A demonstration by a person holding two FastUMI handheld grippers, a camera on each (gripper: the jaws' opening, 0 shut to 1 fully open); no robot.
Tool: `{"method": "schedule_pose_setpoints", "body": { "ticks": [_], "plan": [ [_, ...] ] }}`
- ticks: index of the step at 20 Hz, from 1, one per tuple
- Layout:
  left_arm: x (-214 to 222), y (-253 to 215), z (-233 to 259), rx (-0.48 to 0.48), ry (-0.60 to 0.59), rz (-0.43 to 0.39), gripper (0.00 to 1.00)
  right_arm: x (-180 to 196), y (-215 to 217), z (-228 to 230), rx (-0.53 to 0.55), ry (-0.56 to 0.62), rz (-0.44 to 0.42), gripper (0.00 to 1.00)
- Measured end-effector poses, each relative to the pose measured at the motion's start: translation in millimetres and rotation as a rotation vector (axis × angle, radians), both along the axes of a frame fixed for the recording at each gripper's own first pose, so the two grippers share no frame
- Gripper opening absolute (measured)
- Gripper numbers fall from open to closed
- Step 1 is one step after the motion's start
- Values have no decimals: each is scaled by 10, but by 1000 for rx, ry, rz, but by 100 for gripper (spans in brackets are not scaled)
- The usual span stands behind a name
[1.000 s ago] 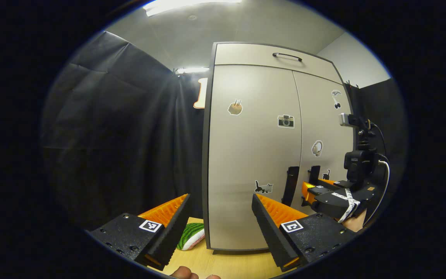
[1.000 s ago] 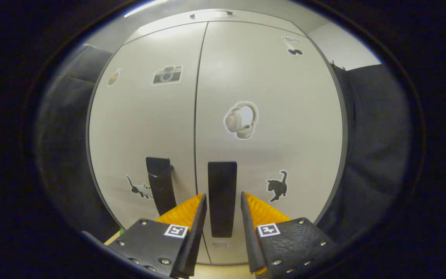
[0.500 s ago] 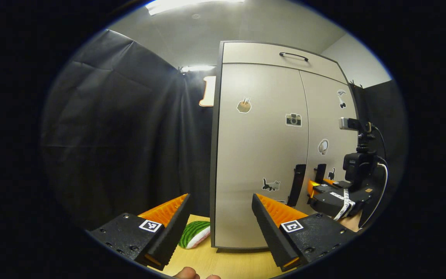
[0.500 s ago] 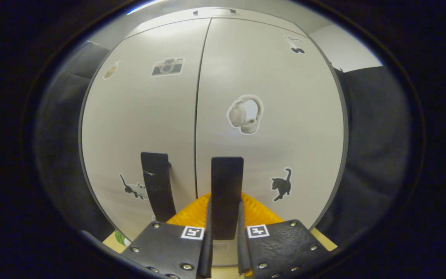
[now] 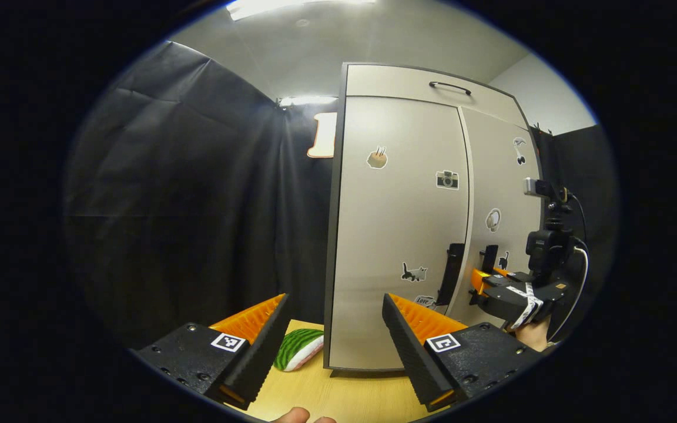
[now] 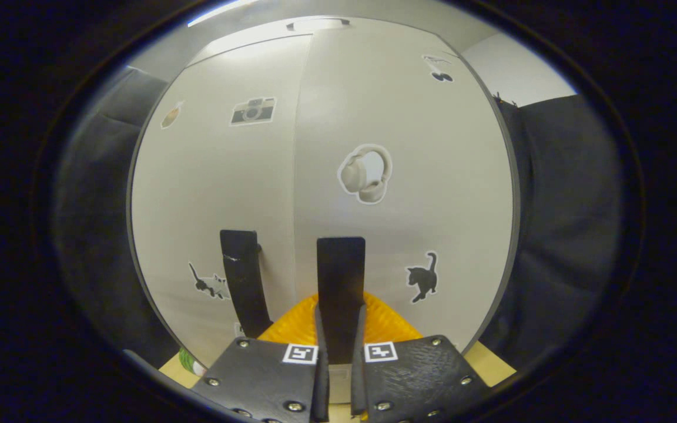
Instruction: Open the right door of the double-door shoe cabinet with the right hand, and open the left door with the left hand.
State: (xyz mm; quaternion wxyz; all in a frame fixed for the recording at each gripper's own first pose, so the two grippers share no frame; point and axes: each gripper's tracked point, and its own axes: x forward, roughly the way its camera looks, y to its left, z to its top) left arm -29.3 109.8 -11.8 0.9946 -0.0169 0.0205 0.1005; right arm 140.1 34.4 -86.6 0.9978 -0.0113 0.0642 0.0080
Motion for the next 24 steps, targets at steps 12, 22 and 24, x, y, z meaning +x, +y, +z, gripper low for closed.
{"method": "schedule_pose_setpoints", "body": {
  "ticks": [12,22,24],
  "plan": [
    [104,260,-43,-9,24,22,96,-183,-93,60,6,-28,18,14],
    [395,294,-7,-27,35,-55,96,-295,-212,104,41,-48,10,14],
    [401,340,69,-22,38,-69,96,-339,-239,111,48,-56,0,14]
  ]
}}
